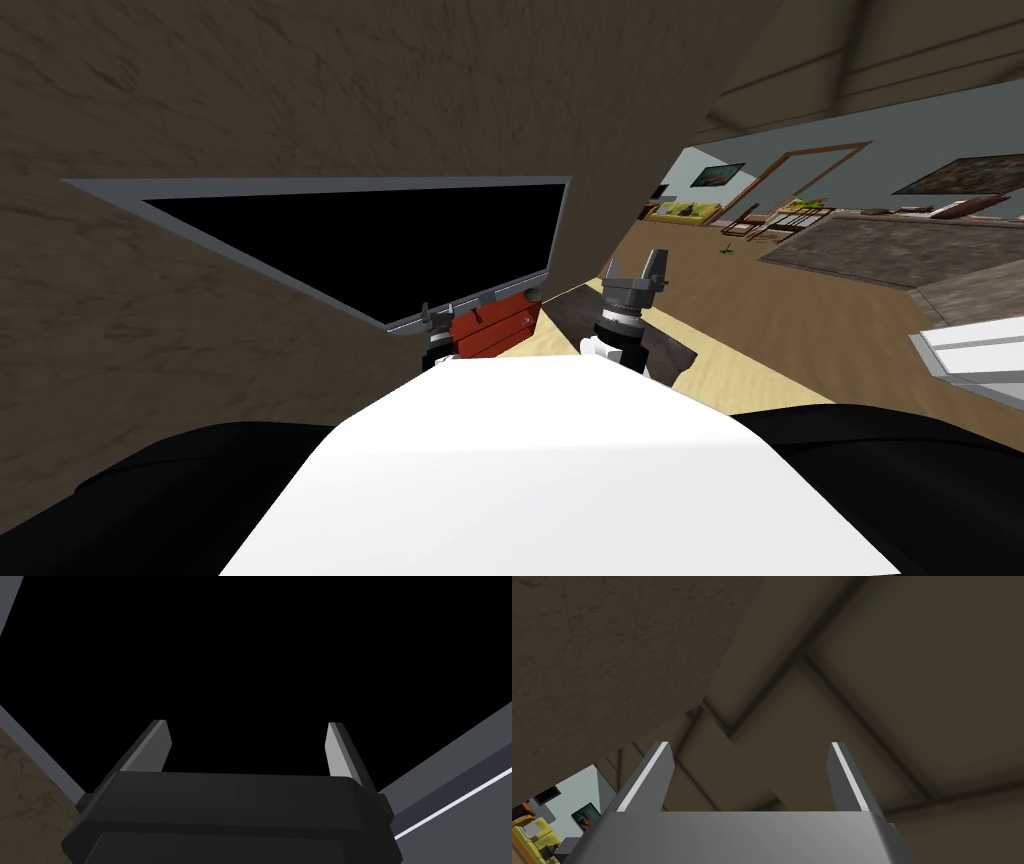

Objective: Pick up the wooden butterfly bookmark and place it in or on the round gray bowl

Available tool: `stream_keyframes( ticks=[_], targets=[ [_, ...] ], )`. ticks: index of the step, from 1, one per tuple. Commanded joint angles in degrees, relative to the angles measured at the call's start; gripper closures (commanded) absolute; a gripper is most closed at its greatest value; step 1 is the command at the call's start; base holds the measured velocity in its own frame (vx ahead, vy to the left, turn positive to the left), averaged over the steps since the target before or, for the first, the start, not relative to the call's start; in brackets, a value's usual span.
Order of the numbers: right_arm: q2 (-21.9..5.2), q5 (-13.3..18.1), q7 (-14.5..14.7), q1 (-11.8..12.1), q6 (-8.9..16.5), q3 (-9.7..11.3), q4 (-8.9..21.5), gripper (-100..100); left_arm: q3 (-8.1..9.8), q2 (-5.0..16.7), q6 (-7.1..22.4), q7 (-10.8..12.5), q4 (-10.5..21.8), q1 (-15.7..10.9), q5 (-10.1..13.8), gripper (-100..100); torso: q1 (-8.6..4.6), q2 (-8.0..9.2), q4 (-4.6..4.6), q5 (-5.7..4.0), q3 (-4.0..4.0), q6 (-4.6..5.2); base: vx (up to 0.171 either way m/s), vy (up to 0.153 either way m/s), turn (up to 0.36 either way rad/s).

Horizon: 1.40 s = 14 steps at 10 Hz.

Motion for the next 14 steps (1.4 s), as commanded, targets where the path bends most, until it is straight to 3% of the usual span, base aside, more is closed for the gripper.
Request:
stream_keyframes(
  ticks=[1,2,3,4,5,6,7,8,11,13,14],
  targets=[
    [0.00,0.00,0.00,0.00,0.00,0.00,0.00,0,0.02,0.24,-0.59,0.45,1.67,-0.28,0.31,-100,0.00,0.00,0.00,0.00,0.00,0.00,0.007,-0.041,0.011],
    [0.00,0.00,0.00,0.00,0.00,0.00,0.00,0,0.06,0.23,-1.07,1.85,3.68,-0.69,2.41,-100,0.12,0.02,0.01,0.02,0.01,0.00,0.014,-0.068,-0.072],
    [0.00,0.00,0.00,0.00,0.00,0.00,0.00,0,0.06,0.23,-1.07,1.85,4.52,-0.69,2.41,-100,0.05,0.01,0.00,0.02,0.01,0.01,0.017,-0.065,-0.026],
    [0.00,0.00,0.00,0.00,0.00,0.00,0.00,0,0.14,0.20,-1.55,3.26,7.07,-1.13,4.44,-100,0.06,-0.01,0.00,0.01,0.00,0.00,0.023,-0.075,-0.060],
    [0.00,0.00,0.00,0.00,0.00,0.00,0.00,0,0.14,0.20,-1.55,3.26,7.30,-1.13,4.44,-100,0.02,-0.02,0.00,0.01,-0.01,0.00,0.015,-0.065,-0.026],
    [0.00,0.00,0.00,0.00,0.00,0.00,0.00,0,0.23,0.15,-2.01,4.67,9.39,-1.61,6.39,-100,0.05,0.00,0.00,0.01,0.00,0.00,0.014,-0.087,-0.060],
    [0.00,0.00,0.00,0.00,0.00,0.00,0.00,0,0.23,0.15,-2.01,4.67,9.99,-1.61,6.39,-100,-0.02,0.00,0.00,0.00,0.00,0.01,0.014,-0.069,-0.037],
    [0.00,0.00,0.00,0.00,0.00,0.00,0.00,0,0.35,0.08,-2.46,6.09,12.35,-2.14,8.25,-100,0.03,0.01,0.00,0.00,0.00,0.00,0.004,-0.077,-0.071],
    [0.00,0.00,0.00,0.00,0.00,0.00,0.00,0,0.50,-0.01,-2.89,7.50,15.03,-2.71,10.00,-100,0.08,0.00,0.01,0.01,0.00,0.01,0.015,-0.057,-0.056],
    [0.00,0.00,0.00,0.00,0.00,0.00,0.00,0,0.88,-0.22,-3.70,10.29,19.31,-3.96,13.16,-100,0.07,0.00,0.00,0.01,0.00,0.01,0.019,-0.079,-0.108],
    [0.00,0.00,0.00,0.00,0.00,0.00,0.00,0,0.88,-0.22,-3.70,10.29,19.60,-3.96,13.16,-100,-0.03,-0.01,0.00,-0.01,0.00,0.02,0.010,-0.065,-0.037]
  ],
)
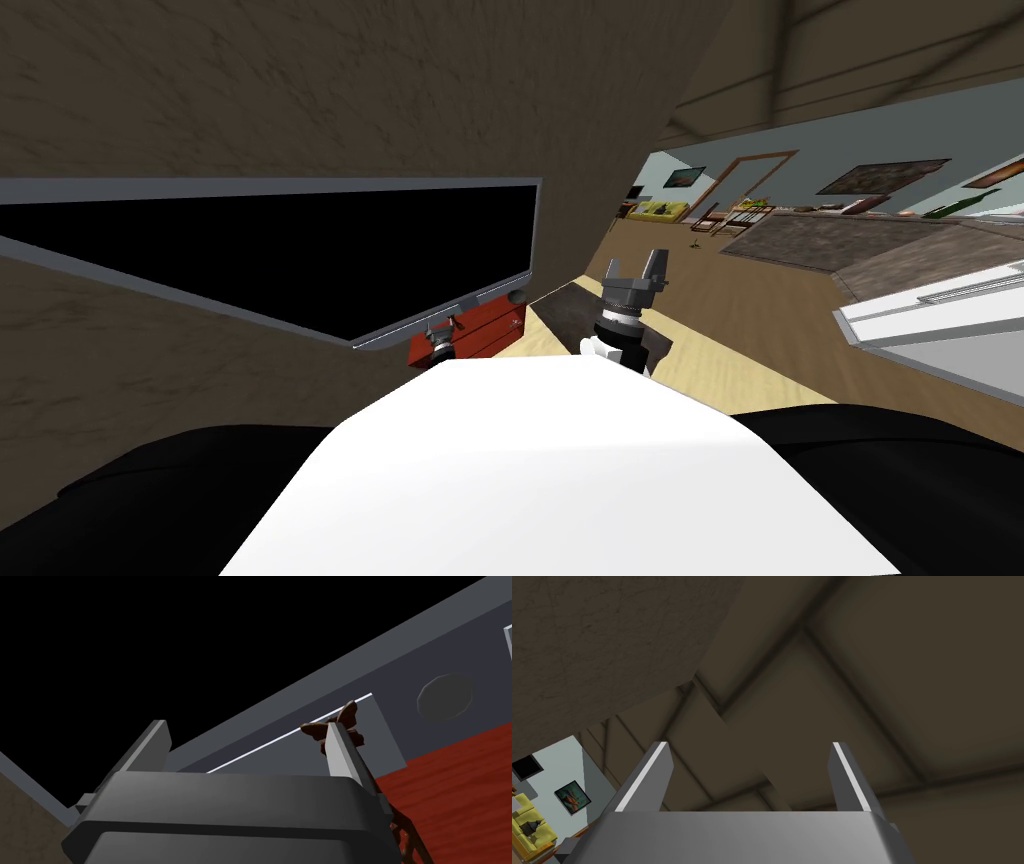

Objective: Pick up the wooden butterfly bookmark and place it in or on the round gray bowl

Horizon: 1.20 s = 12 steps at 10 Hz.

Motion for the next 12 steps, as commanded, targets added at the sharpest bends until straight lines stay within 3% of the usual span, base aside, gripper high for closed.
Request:
stream_keyframes(
  ticks=[1,6,12],
  targets=[
    [0.00,0.00,0.00,0.00,0.00,0.00,0.00,0,0.24,-0.18,-0.64,1.69,2.86,-0.96,1.65,-100,0.00,0.00,0.00,0.00,0.00,0.00,0.004,-0.049,-0.070],
    [0.00,0.00,0.00,-0.01,0.00,0.00,0.00,0,1.92,-0.88,-2.40,8.21,11.60,-4.52,7.31,-100,0.12,0.06,0.02,0.03,0.04,0.02,-0.001,-0.046,-0.139],
    [-0.01,0.00,0.00,0.00,0.00,-0.01,0.00,0,4.13,-1.63,-4.34,14.75,18.78,-8.40,12.04,-100,0.30,0.12,0.03,0.06,0.07,0.00,-0.013,0.001,-0.120]
  ],
)
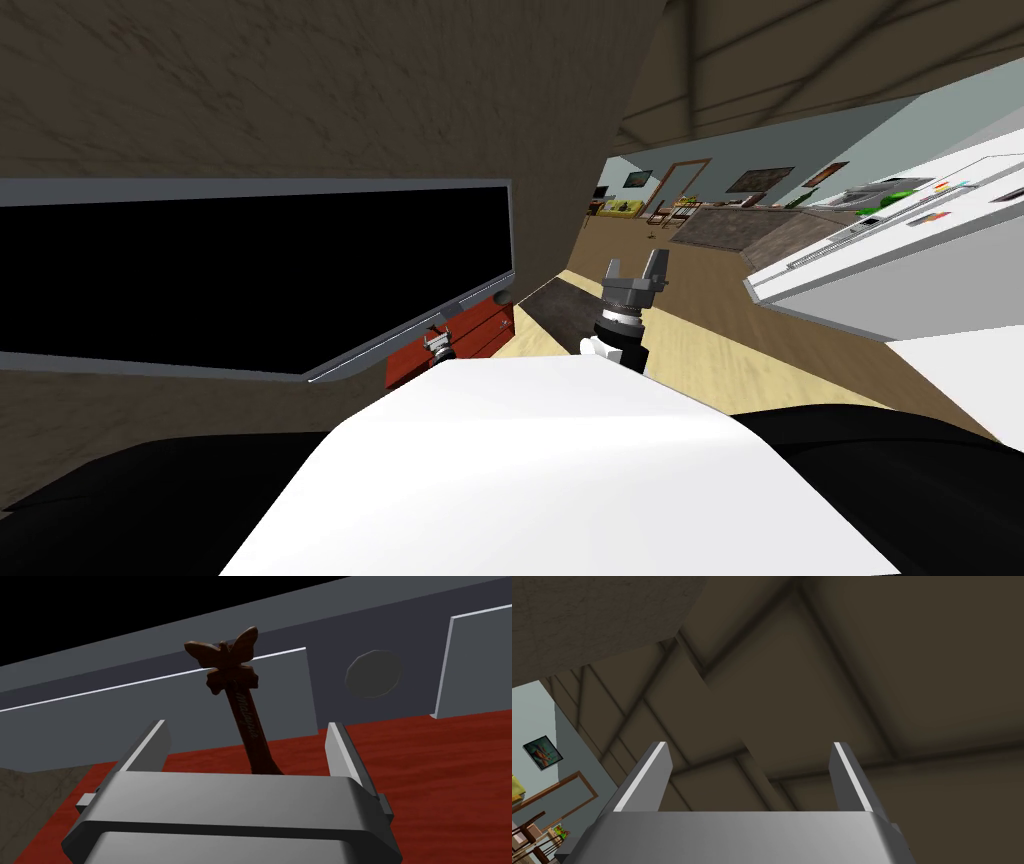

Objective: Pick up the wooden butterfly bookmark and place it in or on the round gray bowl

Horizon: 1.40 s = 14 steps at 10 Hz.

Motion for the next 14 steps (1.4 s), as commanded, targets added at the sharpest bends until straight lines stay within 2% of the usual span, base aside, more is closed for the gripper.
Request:
stream_keyframes(
  ticks=[1,2,4,5,6,7,14],
  targets=[
    [0.00,0.00,0.00,0.00,0.00,0.00,0.00,0,0.84,-0.64,-0.79,2.26,2.38,-1.39,1.70,-100,0.00,0.00,0.00,0.00,0.00,0.00,-0.013,0.018,-0.156],
    [0.00,0.00,0.00,0.00,0.00,0.00,0.00,0,1.09,-0.92,-1.04,2.96,3.13,-1.79,2.25,-100,0.01,0.00,0.00,0.00,0.00,0.01,-0.014,0.019,-0.125],
    [0.00,0.00,0.00,0.00,0.00,0.00,0.00,0,1.84,-2.93,-1.77,4.83,5.17,-2.78,3.81,-100,0.02,-0.01,0.00,0.01,0.00,0.00,-0.013,0.025,-0.085],
    [0.00,0.00,0.00,0.00,0.00,0.00,0.00,0,1.62,-2.09,-1.52,4.42,4.52,-2.35,3.36,-100,0.04,0.01,0.00,0.01,0.00,-0.01,-0.008,0.014,-0.012],
    [0.00,0.00,0.00,0.00,0.00,0.00,0.00,0,1.66,-2.21,-1.53,4.57,4.55,-2.36,3.45,0,0.00,-0.01,0.00,0.00,-0.01,-0.02,0.000,0.000,0.000],
    [0.00,0.00,0.00,0.00,0.00,0.00,0.00,0,3.25,-2.91,-1.16,4.80,5.17,-3.36,1.90,-100,-0.03,-0.03,-0.01,-0.01,-0.02,-0.02,-0.012,0.012,-0.027],
    [0.00,0.00,0.00,0.00,0.00,0.00,0.00,0,14.38,-7.97,1.43,6.53,9.52,-10.42,-8.84,-100,0.09,0.04,0.01,0.02,0.03,-0.02,-0.032,0.038,-0.036]
  ],
)
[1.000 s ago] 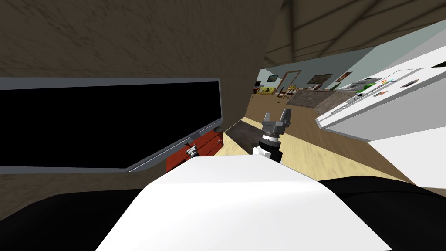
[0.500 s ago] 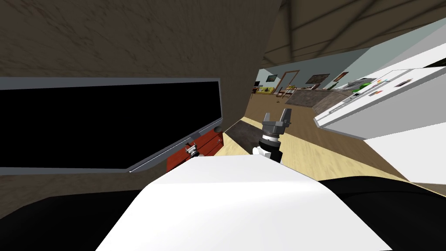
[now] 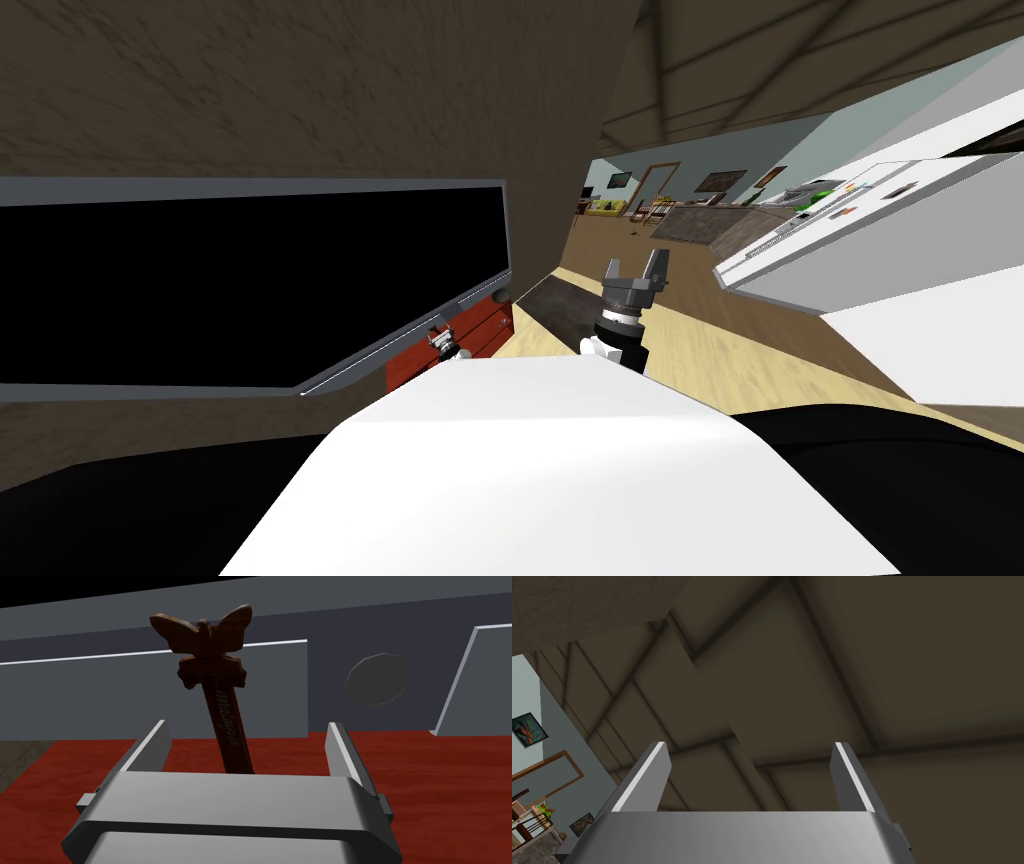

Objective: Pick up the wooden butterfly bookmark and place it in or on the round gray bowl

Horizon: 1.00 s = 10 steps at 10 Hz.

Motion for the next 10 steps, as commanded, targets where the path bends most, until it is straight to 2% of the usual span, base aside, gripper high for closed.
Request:
stream_keyframes(
  ticks=[1,2,3,4,8,9,10],
  targets=[
    [0.00,0.00,0.00,0.00,0.00,0.00,0.00,0,2.60,-1.27,0.67,0.41,0.86,-1.53,-2.55,-100,0.00,0.00,0.00,0.00,0.00,0.00,-0.033,0.036,-0.032],
    [0.00,0.00,0.00,0.00,0.00,0.00,0.00,0,4.19,-1.99,1.04,0.65,1.48,-2.53,-4.08,-100,-0.01,0.01,0.00,0.00,0.01,0.00,-0.031,0.036,-0.034],
    [0.00,0.00,0.00,0.00,0.00,0.00,0.00,0,3.19,-1.50,0.80,0.47,1.09,-1.95,-3.06,-100,-0.01,0.00,0.00,0.00,0.00,0.00,-0.013,0.016,-0.010],
    [0.00,0.00,0.00,0.00,0.00,0.00,0.00,0,3.37,-1.57,0.89,0.50,1.16,-2.06,-3.24,100,-0.07,-0.04,-0.01,-0.01,-0.02,-0.01,0.000,0.000,0.000],
    [0.00,0.00,0.00,0.00,0.00,0.00,0.00,0,3.36,-1.55,0.86,0.52,1.13,-2.06,-3.21,100,-0.13,-0.14,-0.05,-0.01,-0.09,0.00,0.000,0.000,0.000],
    [0.00,0.00,0.00,0.00,0.00,0.00,0.00,0,3.36,-1.55,0.86,0.52,1.13,-2.06,-3.22,0,-0.13,-0.14,-0.05,-0.01,-0.09,0.00,0.000,0.000,0.000],
    [0.00,0.00,0.00,0.00,0.00,0.00,0.00,0,1.01,-0.55,0.30,0.16,0.24,-0.52,-1.01,100,-0.13,-0.14,-0.05,-0.01,-0.09,0.00,0.021,-0.026,0.039]
  ],
)
